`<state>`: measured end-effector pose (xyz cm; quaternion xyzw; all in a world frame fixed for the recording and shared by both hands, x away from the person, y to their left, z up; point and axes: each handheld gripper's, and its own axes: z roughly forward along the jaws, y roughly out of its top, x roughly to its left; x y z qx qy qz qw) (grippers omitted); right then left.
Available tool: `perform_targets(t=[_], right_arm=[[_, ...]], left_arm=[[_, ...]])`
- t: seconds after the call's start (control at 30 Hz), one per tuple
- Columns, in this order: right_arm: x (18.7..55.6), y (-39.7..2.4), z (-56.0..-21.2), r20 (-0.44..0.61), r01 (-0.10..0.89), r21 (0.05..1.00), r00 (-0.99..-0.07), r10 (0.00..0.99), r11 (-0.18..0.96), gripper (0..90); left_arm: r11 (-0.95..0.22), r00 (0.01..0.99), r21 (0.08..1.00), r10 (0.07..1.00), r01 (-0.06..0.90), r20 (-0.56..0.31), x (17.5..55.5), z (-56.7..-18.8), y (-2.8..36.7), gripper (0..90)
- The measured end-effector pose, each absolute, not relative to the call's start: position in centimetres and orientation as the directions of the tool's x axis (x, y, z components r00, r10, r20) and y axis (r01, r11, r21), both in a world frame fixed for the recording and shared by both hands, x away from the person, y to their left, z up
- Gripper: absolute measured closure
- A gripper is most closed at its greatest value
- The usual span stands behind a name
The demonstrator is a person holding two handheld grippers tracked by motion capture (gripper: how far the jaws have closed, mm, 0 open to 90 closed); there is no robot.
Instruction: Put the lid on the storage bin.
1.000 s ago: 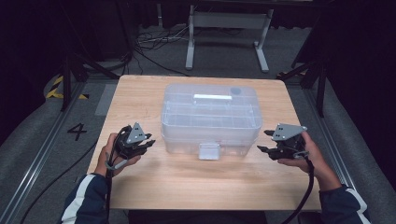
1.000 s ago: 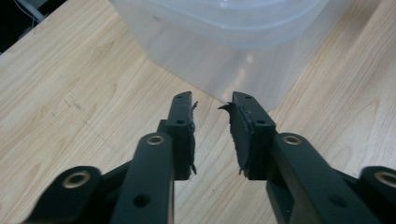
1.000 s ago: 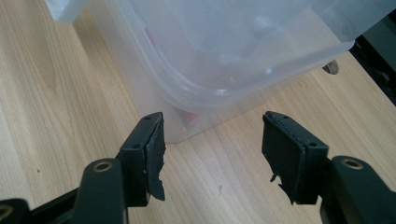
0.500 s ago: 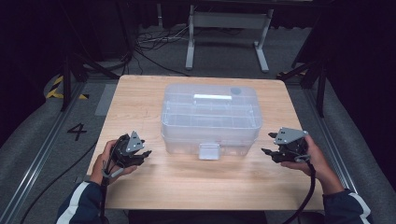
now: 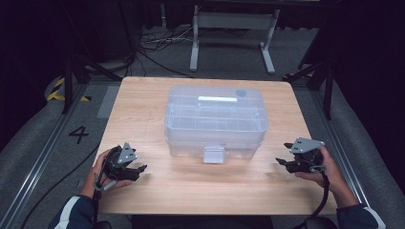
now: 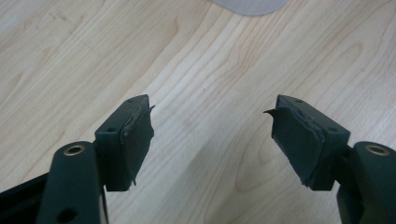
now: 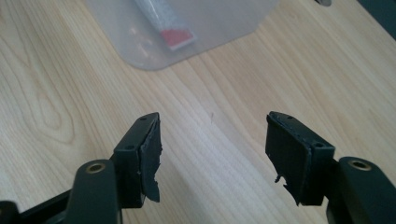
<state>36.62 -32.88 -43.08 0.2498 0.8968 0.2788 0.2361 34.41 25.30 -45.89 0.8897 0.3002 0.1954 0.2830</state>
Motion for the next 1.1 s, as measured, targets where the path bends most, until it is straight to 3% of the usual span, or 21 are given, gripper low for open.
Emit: perform_targets(t=[0.27,0.73,0.93,1.1], right_arm=[[36.2,-34.2,-44.9,-0.258,0.356,0.625,-0.746,0.613,0.695,34.7],[35.3,-37.3,-48.4,-0.102,0.460,0.710,-0.682,0.724,0.533,28.8],[35.6,-38.5,-49.2,0.014,0.531,0.732,-0.638,0.770,0.426,22.0],[35.9,-38.4,-49.2,0.013,0.527,0.731,-0.645,0.764,0.433,20.5]], left_arm=[[-0.643,0.724,0.613,0.670,0.459,0.162,33.5,-47.2,27.1,23.9],[-0.485,0.677,0.687,0.735,0.541,-0.015,32.9,-49.0,30.7,20.3],[-0.461,0.659,0.683,0.751,0.566,-0.038,32.8,-49.1,30.7,18.4],[-0.457,0.655,0.684,0.755,0.568,-0.039,32.7,-49.1,30.6,18.3]])
